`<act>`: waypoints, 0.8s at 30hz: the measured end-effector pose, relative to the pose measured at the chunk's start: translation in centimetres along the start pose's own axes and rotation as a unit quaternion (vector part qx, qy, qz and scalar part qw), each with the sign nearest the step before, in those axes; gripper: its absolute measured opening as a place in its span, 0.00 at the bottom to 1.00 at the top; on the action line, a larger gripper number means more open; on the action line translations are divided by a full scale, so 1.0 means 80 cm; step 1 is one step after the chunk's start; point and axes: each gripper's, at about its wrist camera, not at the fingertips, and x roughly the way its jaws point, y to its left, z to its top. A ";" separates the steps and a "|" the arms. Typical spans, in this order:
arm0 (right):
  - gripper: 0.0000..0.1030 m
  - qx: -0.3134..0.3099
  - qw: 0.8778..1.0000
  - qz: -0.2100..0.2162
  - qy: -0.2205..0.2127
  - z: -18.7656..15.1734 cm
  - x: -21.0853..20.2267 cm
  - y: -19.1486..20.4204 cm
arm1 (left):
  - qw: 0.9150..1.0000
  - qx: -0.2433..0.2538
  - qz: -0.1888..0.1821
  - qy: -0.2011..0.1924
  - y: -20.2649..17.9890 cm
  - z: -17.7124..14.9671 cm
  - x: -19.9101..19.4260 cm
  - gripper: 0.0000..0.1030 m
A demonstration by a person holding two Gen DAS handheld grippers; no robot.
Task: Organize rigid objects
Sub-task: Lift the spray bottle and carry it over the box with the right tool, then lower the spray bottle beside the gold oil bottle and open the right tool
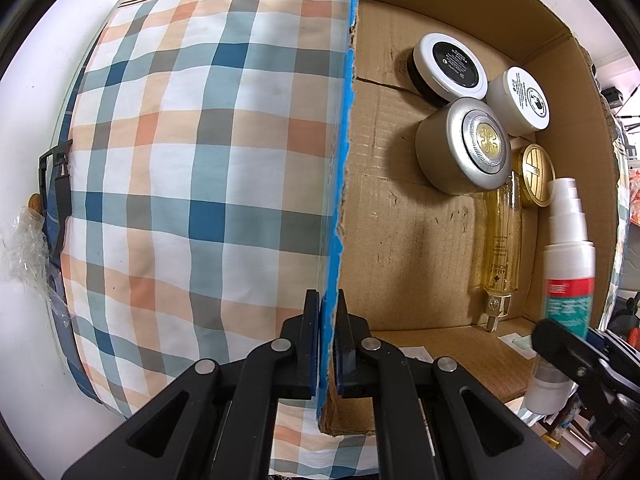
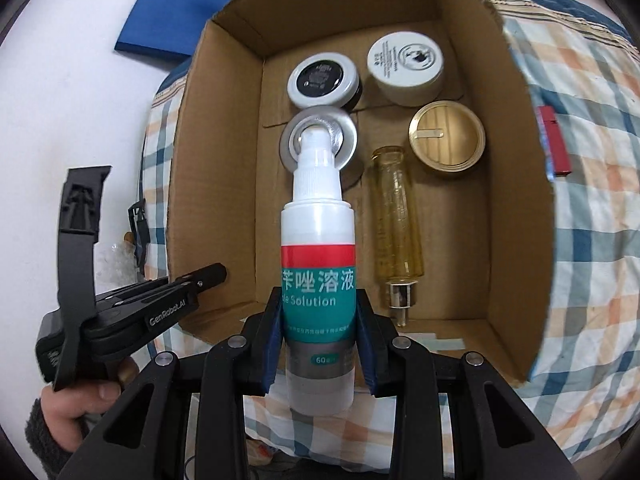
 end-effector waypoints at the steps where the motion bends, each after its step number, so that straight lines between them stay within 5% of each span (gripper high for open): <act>1: 0.34 0.002 1.000 0.001 0.003 0.001 0.004 0.000 | 1.000 0.001 0.000 0.000 0.000 0.000 0.000 0.04; 13: 0.34 0.016 0.999 -0.001 0.043 0.019 0.046 -0.003 | 1.000 0.002 0.001 0.001 -0.001 0.001 0.000 0.04; 24: 0.34 0.009 0.999 -0.030 0.034 0.026 0.066 0.005 | 1.000 0.002 0.002 0.001 0.000 0.001 0.000 0.04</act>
